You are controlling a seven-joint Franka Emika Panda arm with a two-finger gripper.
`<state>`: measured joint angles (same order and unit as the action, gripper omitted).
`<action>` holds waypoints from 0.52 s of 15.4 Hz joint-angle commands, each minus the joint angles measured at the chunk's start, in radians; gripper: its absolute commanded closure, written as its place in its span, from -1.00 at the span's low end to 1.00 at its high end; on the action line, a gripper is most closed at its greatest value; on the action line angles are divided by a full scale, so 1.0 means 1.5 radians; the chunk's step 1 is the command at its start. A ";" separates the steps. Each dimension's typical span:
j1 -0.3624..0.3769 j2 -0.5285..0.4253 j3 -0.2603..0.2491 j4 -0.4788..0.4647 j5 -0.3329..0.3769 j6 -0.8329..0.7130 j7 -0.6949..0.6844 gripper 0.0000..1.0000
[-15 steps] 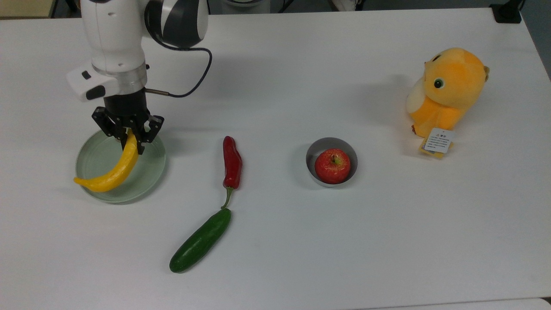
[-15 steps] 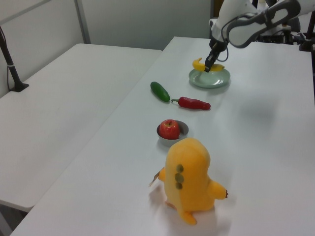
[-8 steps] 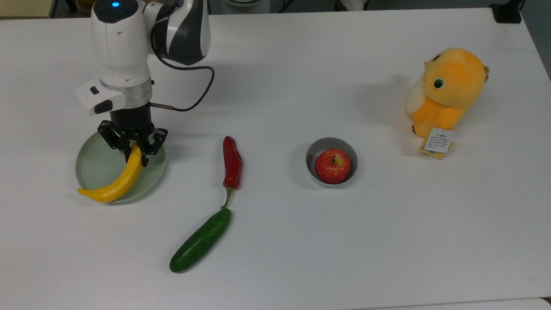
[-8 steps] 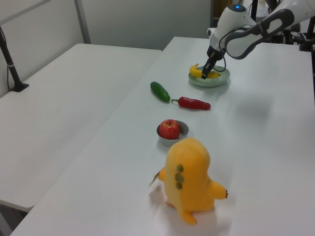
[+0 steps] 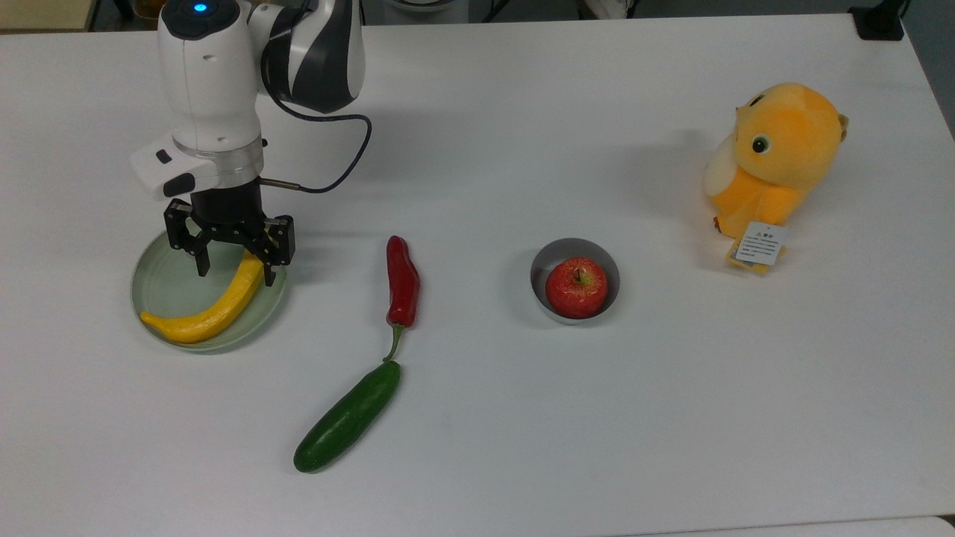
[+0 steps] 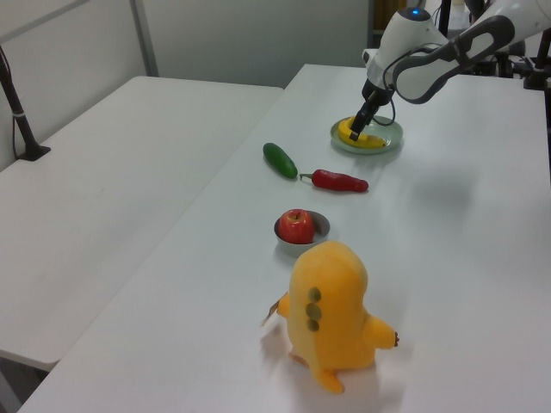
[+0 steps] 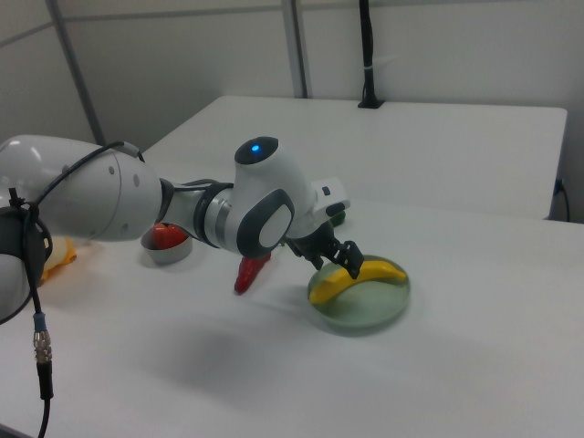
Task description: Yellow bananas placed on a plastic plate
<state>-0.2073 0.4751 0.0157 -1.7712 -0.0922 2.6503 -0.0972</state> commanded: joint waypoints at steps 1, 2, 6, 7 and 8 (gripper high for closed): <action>0.007 -0.038 -0.003 -0.011 0.015 0.007 0.006 -1.00; 0.009 -0.060 -0.002 -0.009 0.015 0.005 0.036 -1.00; 0.028 -0.134 -0.003 0.012 0.016 -0.108 0.073 -1.00; 0.031 -0.152 -0.003 0.017 0.019 -0.145 0.083 -1.00; 0.038 -0.174 -0.003 0.020 0.028 -0.177 0.096 -1.00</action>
<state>-0.1868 0.3233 0.0177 -1.7366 -0.0868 2.5363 -0.0054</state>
